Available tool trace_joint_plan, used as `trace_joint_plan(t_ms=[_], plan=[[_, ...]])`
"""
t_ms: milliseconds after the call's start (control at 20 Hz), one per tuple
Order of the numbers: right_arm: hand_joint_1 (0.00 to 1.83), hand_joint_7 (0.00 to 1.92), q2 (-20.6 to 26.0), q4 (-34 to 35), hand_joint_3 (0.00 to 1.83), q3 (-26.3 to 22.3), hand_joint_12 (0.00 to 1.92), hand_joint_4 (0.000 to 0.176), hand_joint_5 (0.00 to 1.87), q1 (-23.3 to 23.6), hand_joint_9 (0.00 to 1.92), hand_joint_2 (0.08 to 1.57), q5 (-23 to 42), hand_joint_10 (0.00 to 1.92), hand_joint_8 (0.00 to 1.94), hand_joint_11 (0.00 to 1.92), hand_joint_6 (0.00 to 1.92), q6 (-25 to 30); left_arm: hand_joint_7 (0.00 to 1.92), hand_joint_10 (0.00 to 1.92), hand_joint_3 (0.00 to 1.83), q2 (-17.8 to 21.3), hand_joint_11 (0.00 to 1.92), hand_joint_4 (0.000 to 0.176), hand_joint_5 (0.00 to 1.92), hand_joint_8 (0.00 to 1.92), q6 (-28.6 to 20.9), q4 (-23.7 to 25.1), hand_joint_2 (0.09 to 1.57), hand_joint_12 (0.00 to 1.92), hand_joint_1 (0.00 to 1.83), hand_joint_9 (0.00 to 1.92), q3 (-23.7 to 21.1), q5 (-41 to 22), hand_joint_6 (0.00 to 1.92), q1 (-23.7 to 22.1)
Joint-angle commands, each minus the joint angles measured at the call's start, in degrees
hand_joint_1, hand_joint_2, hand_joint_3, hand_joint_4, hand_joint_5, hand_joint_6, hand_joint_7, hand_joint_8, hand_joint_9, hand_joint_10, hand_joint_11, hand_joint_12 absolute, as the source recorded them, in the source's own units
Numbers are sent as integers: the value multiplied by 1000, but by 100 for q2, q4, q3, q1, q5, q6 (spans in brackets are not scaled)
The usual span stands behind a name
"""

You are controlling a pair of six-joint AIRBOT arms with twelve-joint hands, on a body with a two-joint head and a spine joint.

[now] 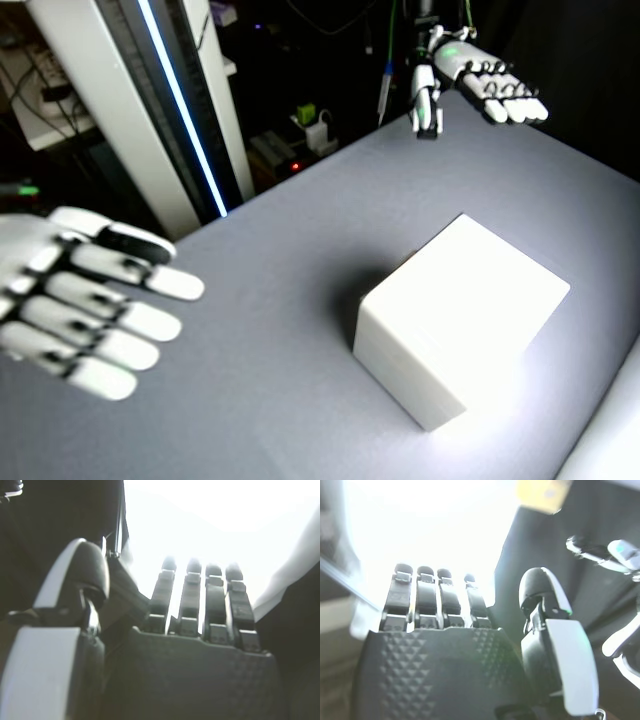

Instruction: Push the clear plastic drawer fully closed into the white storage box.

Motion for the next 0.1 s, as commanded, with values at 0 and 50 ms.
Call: trace_joint_plan(t_ms=[0, 50], plan=[[348, 0, 45, 3, 0, 11, 0, 8, 0, 17, 0, 1327, 912, 0, 0, 0, 0, 75, 0, 0, 8, 35, 0, 121, 0, 0, -15, 44, 1400, 0, 173, 0, 1, -785, 0, -54], [316, 0, 46, -49, 0, 22, 0, 6, 0, 16, 0, 1326, 981, 0, 0, 0, 0, 118, 0, 0, 15, 38, 0, 132, 0, 0, -4, 101, 1443, 0, 219, 0, -6, -785, 0, -99]])
